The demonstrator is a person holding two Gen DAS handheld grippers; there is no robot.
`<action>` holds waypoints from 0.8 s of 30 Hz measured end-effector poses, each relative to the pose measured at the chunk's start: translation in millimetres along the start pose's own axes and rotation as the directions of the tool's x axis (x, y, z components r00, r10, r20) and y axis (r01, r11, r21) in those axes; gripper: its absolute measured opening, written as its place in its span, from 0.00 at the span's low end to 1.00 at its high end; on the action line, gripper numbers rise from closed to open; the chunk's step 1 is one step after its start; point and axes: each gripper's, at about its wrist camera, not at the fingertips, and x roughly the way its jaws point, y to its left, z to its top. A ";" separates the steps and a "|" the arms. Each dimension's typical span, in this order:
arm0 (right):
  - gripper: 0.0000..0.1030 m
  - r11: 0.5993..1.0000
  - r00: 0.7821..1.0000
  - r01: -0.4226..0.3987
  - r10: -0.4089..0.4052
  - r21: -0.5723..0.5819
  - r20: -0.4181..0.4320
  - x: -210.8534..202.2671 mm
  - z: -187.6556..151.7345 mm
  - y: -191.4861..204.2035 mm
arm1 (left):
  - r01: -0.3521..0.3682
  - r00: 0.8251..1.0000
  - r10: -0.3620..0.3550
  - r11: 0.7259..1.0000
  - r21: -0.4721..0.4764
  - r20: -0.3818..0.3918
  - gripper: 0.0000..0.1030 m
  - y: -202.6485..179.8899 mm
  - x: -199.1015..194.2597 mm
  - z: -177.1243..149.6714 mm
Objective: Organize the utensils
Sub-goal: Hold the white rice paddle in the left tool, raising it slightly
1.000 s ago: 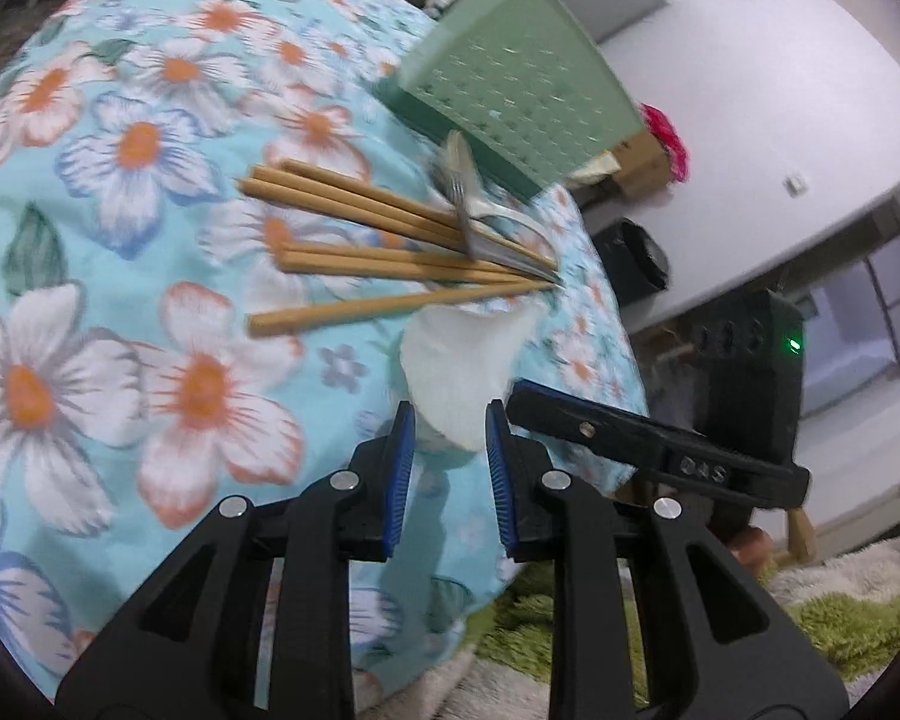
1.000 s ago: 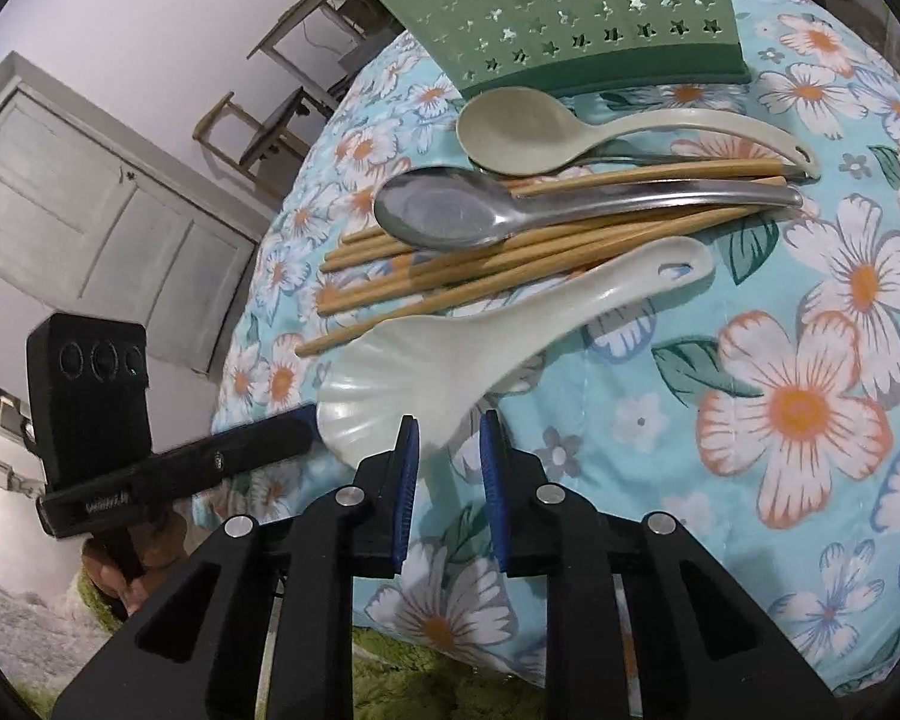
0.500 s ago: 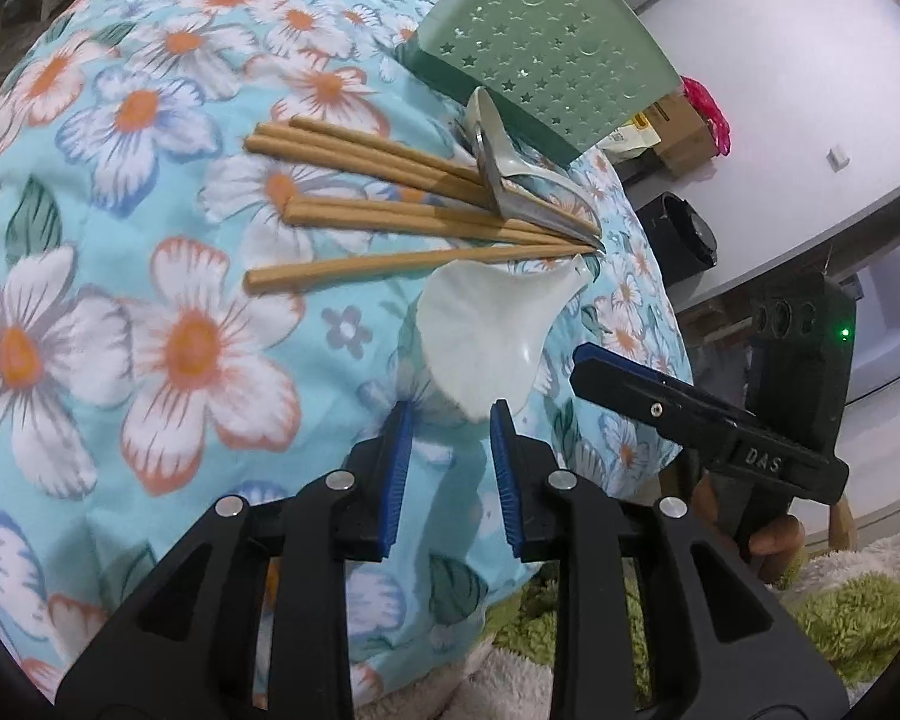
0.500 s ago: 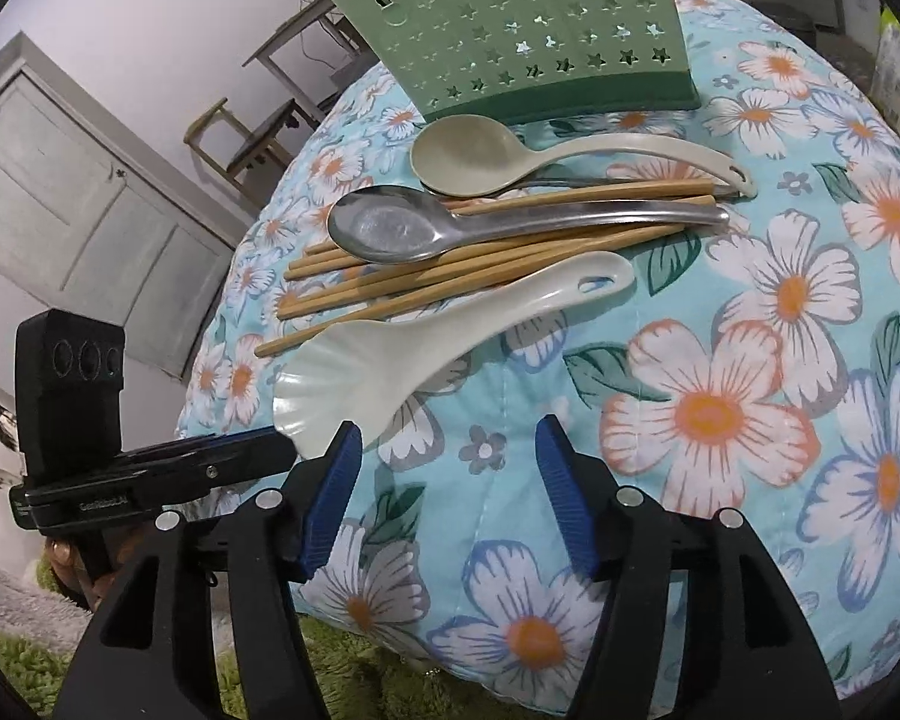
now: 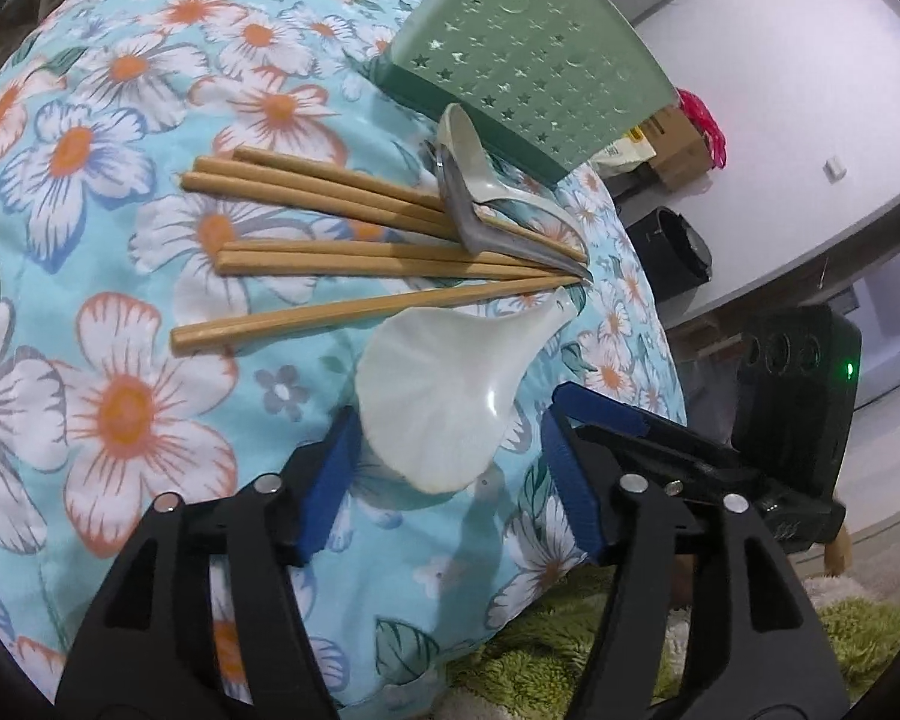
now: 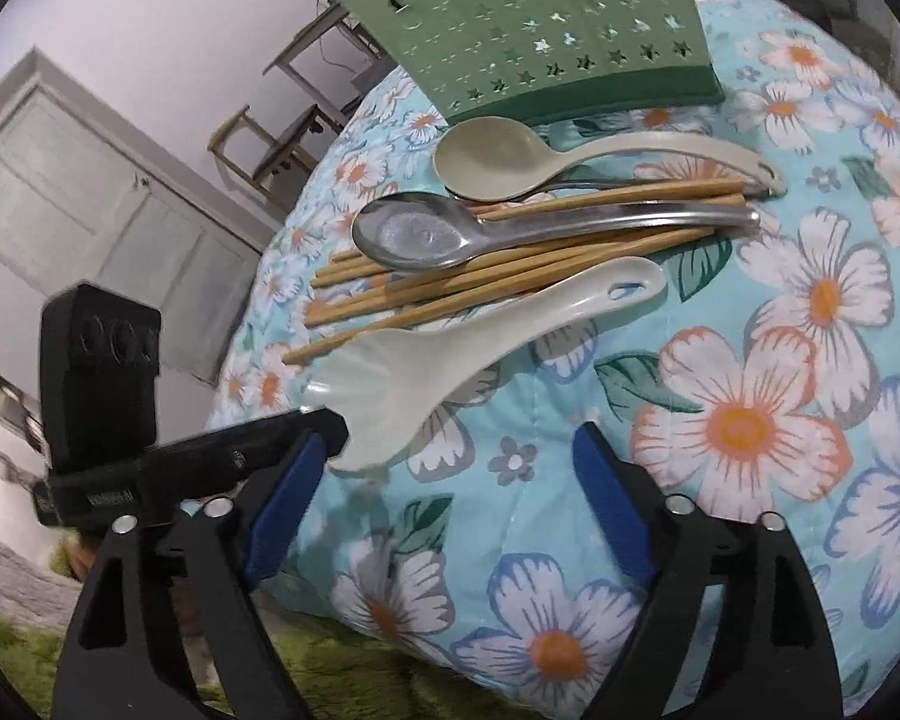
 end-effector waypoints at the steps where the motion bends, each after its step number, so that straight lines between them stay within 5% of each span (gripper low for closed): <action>1: 0.86 0.999 1.000 -0.022 0.022 0.026 0.005 -1.3 0.2 -3.4 | 0.005 1.000 -0.005 1.000 0.000 0.000 0.62 -0.5 0.6 0.5; 5: 0.90 0.999 1.000 -0.017 0.018 0.051 -0.001 -4.5 0.3 -4.8 | 0.002 1.000 -0.002 1.000 0.001 0.001 0.62 -0.3 0.8 1.1; 10: 0.90 0.979 0.977 0.201 -0.200 -0.015 0.072 -28.9 -1.3 3.4 | -0.045 0.999 0.045 0.999 0.024 0.000 0.52 -3.8 0.4 0.8; 14: 0.90 0.876 0.872 0.478 -0.466 -0.057 0.148 -34.0 0.3 -1.6 | -0.065 0.998 0.065 0.998 -0.004 0.004 0.32 3.6 -0.2 2.4; 17: 0.90 0.815 0.817 0.574 -0.563 -0.079 0.126 -18.6 -0.9 -10.8 | -0.084 0.996 0.084 0.996 -0.030 0.003 0.17 11.8 -0.4 2.9; 24: 0.94 0.800 0.796 0.598 -0.584 -0.059 0.160 -8.8 -8.6 -12.1 | -0.067 0.997 0.068 0.997 -0.044 0.019 0.10 18.9 -7.3 0.5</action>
